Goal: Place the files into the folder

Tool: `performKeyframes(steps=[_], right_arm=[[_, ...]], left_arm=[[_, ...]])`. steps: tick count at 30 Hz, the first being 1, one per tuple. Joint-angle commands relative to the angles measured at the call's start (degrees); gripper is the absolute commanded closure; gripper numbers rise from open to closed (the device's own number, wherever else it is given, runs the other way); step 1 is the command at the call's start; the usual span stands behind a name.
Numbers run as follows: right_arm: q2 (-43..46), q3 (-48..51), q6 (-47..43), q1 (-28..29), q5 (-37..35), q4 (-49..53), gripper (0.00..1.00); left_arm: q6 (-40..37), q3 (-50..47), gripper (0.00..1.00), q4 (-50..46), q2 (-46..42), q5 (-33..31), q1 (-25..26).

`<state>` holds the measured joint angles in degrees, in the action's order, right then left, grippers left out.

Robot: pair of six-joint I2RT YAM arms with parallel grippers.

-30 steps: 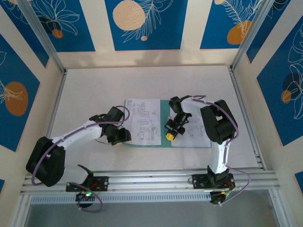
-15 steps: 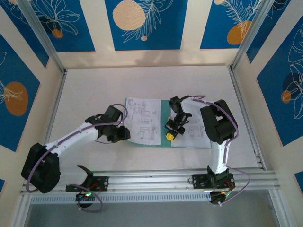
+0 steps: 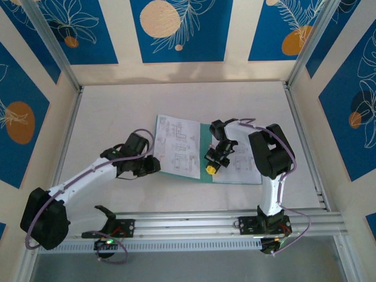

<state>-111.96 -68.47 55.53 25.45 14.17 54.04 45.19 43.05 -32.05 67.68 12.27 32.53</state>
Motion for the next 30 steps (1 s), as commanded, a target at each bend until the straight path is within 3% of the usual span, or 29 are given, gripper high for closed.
performKeyframes(steps=[1, 6, 14, 23, 30], right_arm=[[-3.79, 2.20, -0.75, -0.15, -6.44, -1.65, 0.96], [-3.88, 2.21, -0.90, -0.14, -6.49, -1.57, 0.96], [-3.61, 0.15, -2.06, 0.40, -6.80, -1.58, 0.94], [4.78, -11.14, -5.86, 4.43, -14.58, 2.09, 0.71], [10.99, -9.84, -5.17, -2.00, -14.74, 1.26, 0.67]], left_arm=[[1.59, -0.92, 0.75, 2.79, -1.84, -0.62, 0.84], [2.28, -1.12, 0.80, 5.23, -0.77, -0.09, 0.84], [1.40, 1.02, 1.00, 5.52, 1.66, 0.36, 0.86], [0.01, 3.54, 1.00, -0.83, 0.19, -4.11, 0.86], [-2.33, 7.12, 1.00, -10.41, -2.33, -11.45, 0.84]])
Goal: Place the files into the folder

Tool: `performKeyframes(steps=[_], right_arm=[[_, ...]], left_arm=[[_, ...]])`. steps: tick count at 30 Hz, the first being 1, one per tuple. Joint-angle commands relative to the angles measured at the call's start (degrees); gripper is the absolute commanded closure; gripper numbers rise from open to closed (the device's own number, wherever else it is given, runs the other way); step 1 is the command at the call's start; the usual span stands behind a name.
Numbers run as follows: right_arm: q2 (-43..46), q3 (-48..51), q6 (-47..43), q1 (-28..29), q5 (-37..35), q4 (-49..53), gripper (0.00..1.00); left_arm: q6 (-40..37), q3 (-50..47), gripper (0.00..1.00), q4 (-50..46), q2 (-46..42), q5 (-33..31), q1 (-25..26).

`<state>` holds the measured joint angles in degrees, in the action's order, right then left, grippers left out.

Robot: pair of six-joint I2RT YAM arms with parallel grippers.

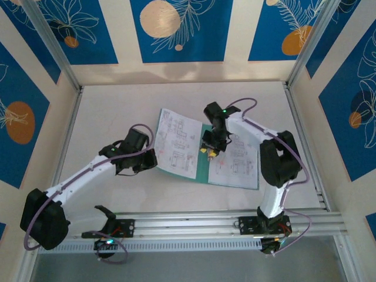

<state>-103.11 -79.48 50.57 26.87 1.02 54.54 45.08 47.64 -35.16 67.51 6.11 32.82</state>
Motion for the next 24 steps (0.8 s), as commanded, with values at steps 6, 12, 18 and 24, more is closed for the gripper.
performKeyframes(steps=[6, 12, 18, 24], right_arm=[[4.67, 6.78, -1.40, -13.47, -0.45, 0.58, 0.71], [4.09, 12.41, -2.32, -20.96, 1.21, -0.19, 0.78], [0.14, 13.74, -1.60, -20.03, 3.05, -1.71, 0.83], [-2.99, 13.83, -0.20, -18.04, 1.49, -2.07, 0.90]], left_arm=[[-1.93, 5.12, 1.00, -16.11, -5.68, -10.74, 0.24], [-1.46, 7.48, 1.00, -21.71, -9.28, -14.96, 0.22], [-2.75, 10.08, 1.00, -23.02, -8.71, -15.69, 0.21], [-4.90, 13.13, 1.00, -22.33, -7.70, -14.88, 0.16]])
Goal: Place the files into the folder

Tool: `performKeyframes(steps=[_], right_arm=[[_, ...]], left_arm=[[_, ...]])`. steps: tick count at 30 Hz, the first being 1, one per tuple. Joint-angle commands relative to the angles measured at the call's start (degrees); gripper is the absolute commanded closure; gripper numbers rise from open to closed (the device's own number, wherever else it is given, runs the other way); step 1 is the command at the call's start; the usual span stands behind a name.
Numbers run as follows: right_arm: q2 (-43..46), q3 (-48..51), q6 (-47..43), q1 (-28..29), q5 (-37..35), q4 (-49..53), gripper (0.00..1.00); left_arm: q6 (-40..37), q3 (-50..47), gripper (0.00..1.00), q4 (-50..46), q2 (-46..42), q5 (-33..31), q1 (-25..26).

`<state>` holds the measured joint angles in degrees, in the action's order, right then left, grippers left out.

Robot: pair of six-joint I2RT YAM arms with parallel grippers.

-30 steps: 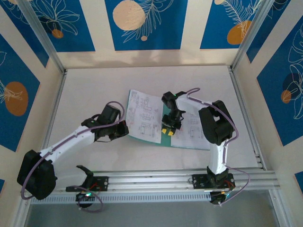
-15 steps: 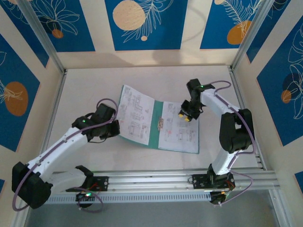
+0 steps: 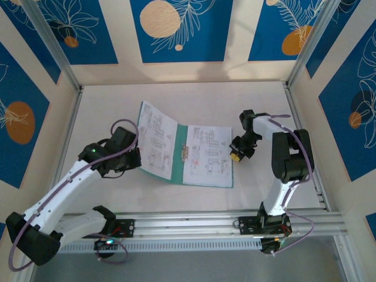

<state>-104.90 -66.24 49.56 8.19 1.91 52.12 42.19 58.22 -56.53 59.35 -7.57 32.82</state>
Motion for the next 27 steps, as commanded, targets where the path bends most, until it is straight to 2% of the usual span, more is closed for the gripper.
performKeyframes(steps=[1, 9, 14, 21, 27], right_arm=[[-1.57, 0.75, 0.80, 0.74, 0.49, 0.28, 0.90], [-3.90, 1.38, 0.57, 1.74, 0.77, -0.19, 0.93], [-4.34, 0.78, 0.45, 2.01, 0.42, 0.19, 0.94], [-5.74, -1.07, -0.09, 1.97, 0.71, 0.78, 0.94], [-7.32, -3.65, -0.62, 2.09, 1.41, 1.54, 0.95]], left_arm=[[-2.44, 2.90, 1.00, -0.72, 0.61, -0.73, 0.29], [-6.00, 5.14, 1.00, 5.21, 1.56, 7.10, 1.02], [-7.57, 6.31, 0.94, 9.19, 1.99, 13.41, 2.12], [-7.96, 6.90, 0.95, 14.62, 3.69, 22.63, 5.33], [-7.43, 6.91, 0.95, 20.59, 7.72, 28.10, 9.46]])
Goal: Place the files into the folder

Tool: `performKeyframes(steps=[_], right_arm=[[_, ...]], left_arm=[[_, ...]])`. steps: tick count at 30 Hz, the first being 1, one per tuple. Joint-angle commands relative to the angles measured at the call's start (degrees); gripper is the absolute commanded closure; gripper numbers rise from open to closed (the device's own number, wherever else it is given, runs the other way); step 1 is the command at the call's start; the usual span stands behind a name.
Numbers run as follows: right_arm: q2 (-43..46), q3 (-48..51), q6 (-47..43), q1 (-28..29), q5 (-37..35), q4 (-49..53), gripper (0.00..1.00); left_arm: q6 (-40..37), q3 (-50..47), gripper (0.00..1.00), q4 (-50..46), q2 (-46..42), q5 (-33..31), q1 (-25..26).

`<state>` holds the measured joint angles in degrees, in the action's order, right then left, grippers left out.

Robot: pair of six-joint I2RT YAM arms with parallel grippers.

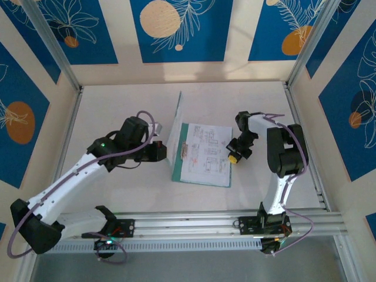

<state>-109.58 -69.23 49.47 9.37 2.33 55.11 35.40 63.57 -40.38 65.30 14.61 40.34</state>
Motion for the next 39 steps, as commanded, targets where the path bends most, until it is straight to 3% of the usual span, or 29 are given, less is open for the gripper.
performKeyframes(steps=[1, 18, 24, 27, 32, 39], right_arm=[[-2.90, -0.81, -0.59, 0.92, 0.97, -1.40, 0.95], [-2.90, -2.82, -2.99, 1.17, 3.97, -1.15, 0.94], [-2.72, -3.17, -3.62, 0.57, 4.80, -0.57, 0.90], [-0.49, -3.79, -3.34, 0.06, 1.59, 1.38, 0.82], [5.42, -5.29, -2.63, -1.85, -6.92, 6.59, 0.62], [15.31, -6.07, -0.02, -4.09, -16.76, 11.22, 0.38]], left_arm=[[-0.46, 1.64, 0.95, 5.58, 2.92, 6.61, 2.65], [-1.51, 12.50, 0.95, 22.00, 28.55, 14.74, 11.58], [2.05, 13.27, 0.88, 28.78, 35.32, 17.46, 12.75], [2.93, 13.51, 0.80, 30.35, 37.04, 17.71, 12.75], [4.86, 14.11, 0.51, 32.39, 38.25, 17.87, 12.75], [7.00, 14.64, 0.23, 34.67, 37.54, 18.91, 12.51]])
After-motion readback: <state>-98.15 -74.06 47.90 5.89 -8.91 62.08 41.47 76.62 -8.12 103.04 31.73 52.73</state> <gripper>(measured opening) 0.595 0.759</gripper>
